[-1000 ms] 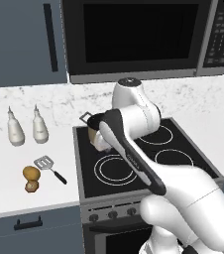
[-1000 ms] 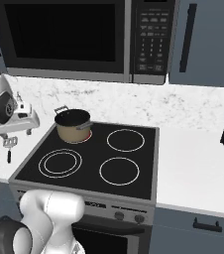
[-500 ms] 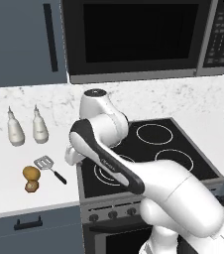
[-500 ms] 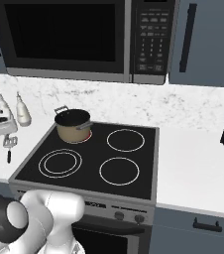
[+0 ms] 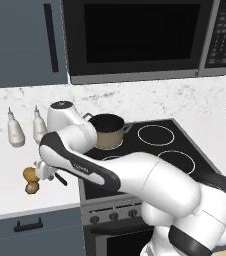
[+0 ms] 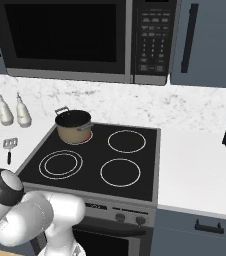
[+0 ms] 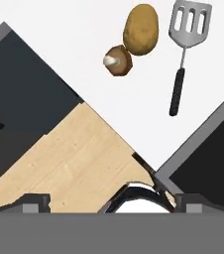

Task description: Put the mushroom and potato in the pot. Retrieve the spatula and lightly stir the vegetables in the pot.

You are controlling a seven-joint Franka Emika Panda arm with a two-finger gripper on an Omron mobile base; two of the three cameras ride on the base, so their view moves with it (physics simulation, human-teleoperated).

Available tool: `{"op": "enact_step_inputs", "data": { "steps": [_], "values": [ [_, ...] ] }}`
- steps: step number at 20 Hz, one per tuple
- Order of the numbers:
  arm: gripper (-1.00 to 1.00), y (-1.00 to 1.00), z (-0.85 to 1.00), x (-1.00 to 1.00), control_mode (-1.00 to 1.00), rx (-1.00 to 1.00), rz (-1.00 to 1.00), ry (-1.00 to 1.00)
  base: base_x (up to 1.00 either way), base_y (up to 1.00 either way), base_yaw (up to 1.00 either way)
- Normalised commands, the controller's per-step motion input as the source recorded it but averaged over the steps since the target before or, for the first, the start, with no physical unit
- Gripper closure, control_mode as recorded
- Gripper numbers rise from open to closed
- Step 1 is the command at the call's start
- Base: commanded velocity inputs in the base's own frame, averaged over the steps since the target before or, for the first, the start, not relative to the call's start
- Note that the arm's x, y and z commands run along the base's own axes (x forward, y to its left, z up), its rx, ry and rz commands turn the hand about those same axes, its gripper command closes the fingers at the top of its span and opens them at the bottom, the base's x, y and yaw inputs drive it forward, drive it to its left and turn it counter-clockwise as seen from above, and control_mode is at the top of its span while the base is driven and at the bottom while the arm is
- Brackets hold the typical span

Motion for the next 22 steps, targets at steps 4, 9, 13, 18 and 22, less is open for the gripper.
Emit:
{"op": "enact_step_inputs", "data": {
  "steps": [4, 9, 13, 18, 22],
  "values": [
    [-1.0, 0.61, -0.31, 0.0, -1.0, 0.0, 0.09, 0.0, 0.0, 0.0, 0.0],
    [-1.0, 0.47, -0.33, 0.0, -1.0, 0.0, 0.07, 0.0, 0.0, 0.0, 0.0],
    [-1.0, 0.44, -0.3, 0.03, -1.0, 0.0, 0.06, 0.0, 0.0, 0.0, 0.0],
    [-1.0, 0.35, -0.23, 0.06, -1.0, 0.0, 0.04, 0.0, 0.0, 0.0, 0.0],
    [-1.0, 0.29, -0.19, 0.24, -1.0, 0.0, 0.0, 0.0, 0.0, 0.0, 0.0]
  ]
}}
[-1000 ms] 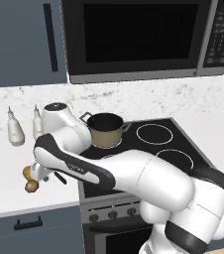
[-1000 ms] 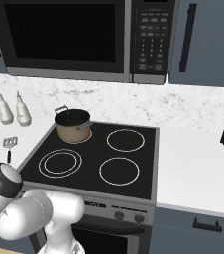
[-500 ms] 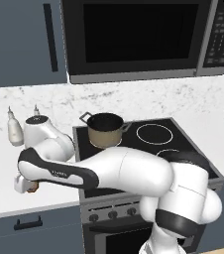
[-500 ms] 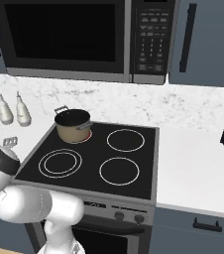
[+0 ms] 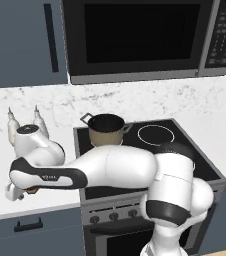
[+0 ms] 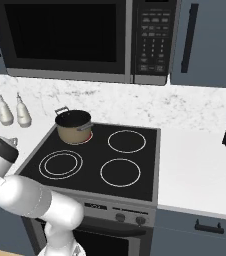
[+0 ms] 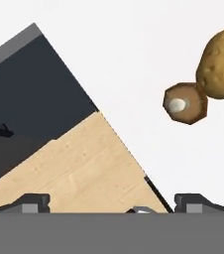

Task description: Put the mushroom and potato in the pot. Retrieve the spatula and lightly stir the vegetables in the pot.

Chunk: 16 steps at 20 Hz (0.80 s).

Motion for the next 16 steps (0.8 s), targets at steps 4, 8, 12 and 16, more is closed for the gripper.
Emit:
{"op": "enact_step_inputs", "data": {
  "steps": [4, 8, 12, 16],
  "values": [
    [-1.0, 0.0, -0.08, 0.35, -1.0, -0.02, -0.13, 0.0, 0.0, 0.0, 0.0],
    [-1.0, -0.01, -0.2, 0.35, -1.0, -0.07, -0.22, 0.0, 0.0, 0.0, 0.0],
    [-1.0, 0.0, -0.21, 0.35, -1.0, -0.07, -0.25, 0.0, 0.0, 0.0, 0.0],
    [-1.0, 0.0, -0.19, 0.31, -1.0, -0.09, -0.25, 0.0, 0.0, 0.0, 0.0]
  ]
}}
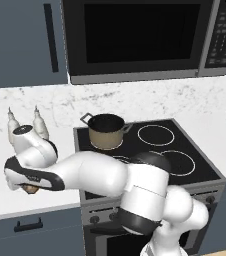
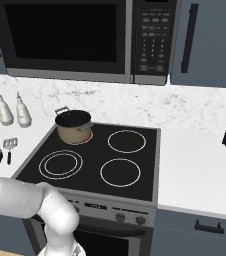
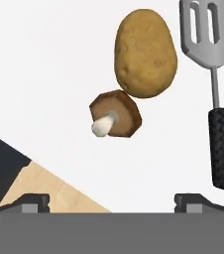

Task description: Put the mushroom and potato in the pot. Retrieve the spatula and lightly stir the vegetables in the pot.

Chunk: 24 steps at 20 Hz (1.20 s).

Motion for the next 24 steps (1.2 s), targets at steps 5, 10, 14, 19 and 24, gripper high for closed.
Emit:
{"op": "enact_step_inputs", "data": {
  "steps": [5, 10, 14, 19, 24],
  "values": [
    [-1.0, 0.01, -0.17, 0.03, -1.0, -0.01, -0.11, 0.0, 0.0, 0.0, 0.0],
    [-1.0, 0.04, -0.18, 0.08, -1.0, 0.0, -0.02, 0.0, 0.0, 0.0, 0.0],
    [-1.0, 0.0, -0.3, 0.16, -1.0, 0.0, -0.07, -0.01, 0.0, 0.0, 0.0],
    [-1.0, 0.0, -0.24, 0.02, -1.0, 0.0, -0.06, -0.05, 0.0, 0.0, 0.0],
    [-1.0, 0.02, -0.18, 0.14, -1.0, 0.0, -0.02, -0.05, 0.0, 0.0, 0.0]
  ]
}}
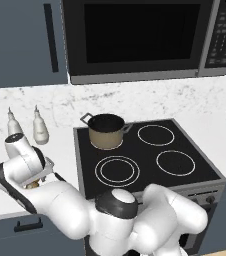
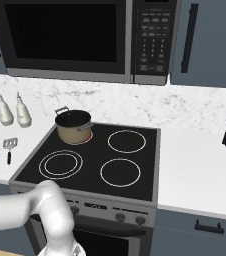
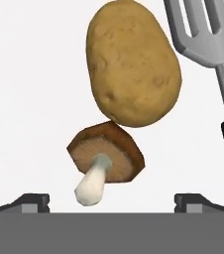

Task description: Put the mushroom and potato in the pot. Retrieve the spatula and lightly stir the vegetables in the pot.

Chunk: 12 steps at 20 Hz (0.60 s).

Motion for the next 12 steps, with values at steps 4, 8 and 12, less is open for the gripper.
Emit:
{"op": "enact_step_inputs", "data": {
  "steps": [4, 8, 12],
  "values": [
    [-1.0, 0.0, -0.16, 0.26, -1.0, 0.0, -0.03, 0.0, 0.0, 0.0, 0.0],
    [-1.0, 0.05, -0.16, 0.25, -1.0, 0.0, -0.02, 0.0, 0.0, 0.0, 0.0],
    [-1.0, 0.13, -0.16, 0.21, -1.0, 0.0, -0.01, 0.0, 0.0, 0.0, 0.0]
  ]
}}
